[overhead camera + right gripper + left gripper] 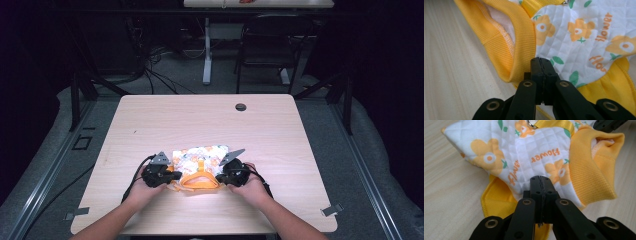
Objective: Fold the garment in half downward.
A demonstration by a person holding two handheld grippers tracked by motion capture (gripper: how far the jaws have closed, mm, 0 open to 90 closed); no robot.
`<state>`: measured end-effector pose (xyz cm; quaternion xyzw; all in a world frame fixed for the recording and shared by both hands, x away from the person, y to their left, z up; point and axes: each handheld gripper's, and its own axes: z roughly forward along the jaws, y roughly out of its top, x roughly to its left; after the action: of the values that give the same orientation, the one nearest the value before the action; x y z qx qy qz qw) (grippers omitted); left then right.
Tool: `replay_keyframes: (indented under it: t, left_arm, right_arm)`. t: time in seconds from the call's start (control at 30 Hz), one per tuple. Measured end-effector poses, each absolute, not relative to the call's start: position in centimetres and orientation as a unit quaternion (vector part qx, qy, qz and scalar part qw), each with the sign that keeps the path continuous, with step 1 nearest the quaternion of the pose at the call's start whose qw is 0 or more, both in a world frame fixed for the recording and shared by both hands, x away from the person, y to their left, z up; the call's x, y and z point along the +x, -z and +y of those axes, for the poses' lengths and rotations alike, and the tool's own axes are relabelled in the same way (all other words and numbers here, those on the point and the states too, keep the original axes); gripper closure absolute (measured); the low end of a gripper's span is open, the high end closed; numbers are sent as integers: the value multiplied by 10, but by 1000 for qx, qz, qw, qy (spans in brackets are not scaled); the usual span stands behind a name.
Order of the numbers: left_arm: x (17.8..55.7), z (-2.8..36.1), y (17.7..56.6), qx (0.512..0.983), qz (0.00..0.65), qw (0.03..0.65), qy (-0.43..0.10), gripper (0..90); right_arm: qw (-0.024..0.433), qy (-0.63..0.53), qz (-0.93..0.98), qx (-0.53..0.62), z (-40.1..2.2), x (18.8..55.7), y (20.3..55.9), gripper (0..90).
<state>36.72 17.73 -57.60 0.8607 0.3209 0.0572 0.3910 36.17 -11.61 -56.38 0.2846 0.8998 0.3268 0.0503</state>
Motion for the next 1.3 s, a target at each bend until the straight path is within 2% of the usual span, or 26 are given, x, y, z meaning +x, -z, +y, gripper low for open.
replay_keyframes:
  t: [0.83, 1.2, 1.3]
  left_arm:
    - [406, 179, 582, 831, 364, 410, -94, 896]
    - [399, 183, 570, 814, 377, 432, -91, 895]
    - [392, 185, 561, 818, 364, 433, -100, 893]
  right_arm:
    - [67, -337, 881, 325, -114, 403, 567, 900]
    - [74, -344, 877, 326, -114, 394, 554, 883]
    - [73, -354, 877, 318, -115, 385, 547, 876]
